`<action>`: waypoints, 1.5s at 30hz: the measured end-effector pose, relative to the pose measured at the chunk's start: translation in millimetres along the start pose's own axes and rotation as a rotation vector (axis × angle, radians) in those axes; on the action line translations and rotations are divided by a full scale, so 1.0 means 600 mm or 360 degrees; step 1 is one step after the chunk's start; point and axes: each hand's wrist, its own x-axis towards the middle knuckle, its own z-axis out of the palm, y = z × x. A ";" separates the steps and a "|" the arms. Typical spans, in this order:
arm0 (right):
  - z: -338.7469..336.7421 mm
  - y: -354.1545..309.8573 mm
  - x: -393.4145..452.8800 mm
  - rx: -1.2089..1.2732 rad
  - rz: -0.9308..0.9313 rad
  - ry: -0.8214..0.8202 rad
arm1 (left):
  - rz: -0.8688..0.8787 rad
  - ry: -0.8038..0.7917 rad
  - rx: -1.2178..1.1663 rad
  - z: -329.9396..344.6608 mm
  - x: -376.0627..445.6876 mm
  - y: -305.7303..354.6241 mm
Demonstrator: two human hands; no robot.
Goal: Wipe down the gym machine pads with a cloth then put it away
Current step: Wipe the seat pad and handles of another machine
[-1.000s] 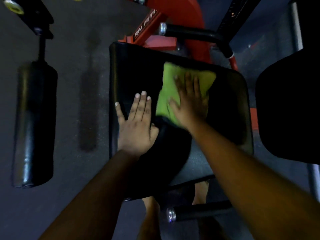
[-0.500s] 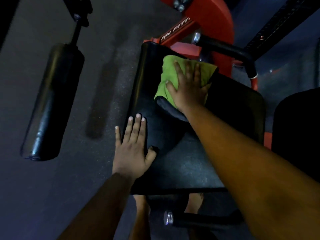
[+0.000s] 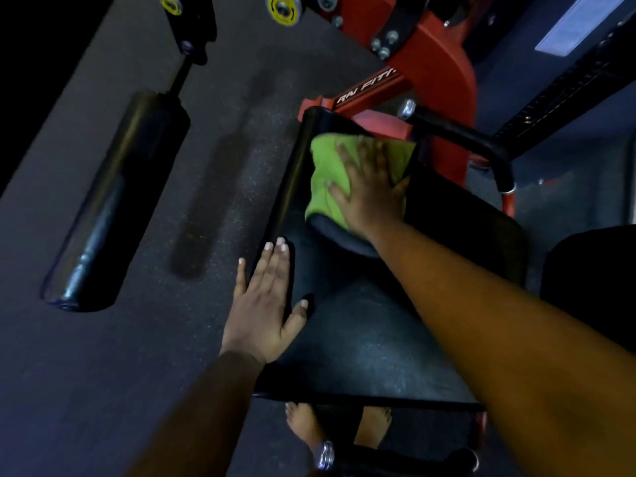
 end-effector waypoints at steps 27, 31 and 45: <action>-0.052 -0.043 0.142 -0.0593 -0.0956 -0.0118 | -0.0805 0.0182 0.0121 0.015 -0.013 0.042; -0.046 -0.096 0.161 -0.0615 -0.0704 -0.0124 | -0.0872 0.0279 0.0059 0.011 -0.013 0.041; 0.034 -0.172 -0.045 -0.0619 -0.1042 -0.0065 | -0.1206 0.0401 -0.0545 0.042 -0.158 0.033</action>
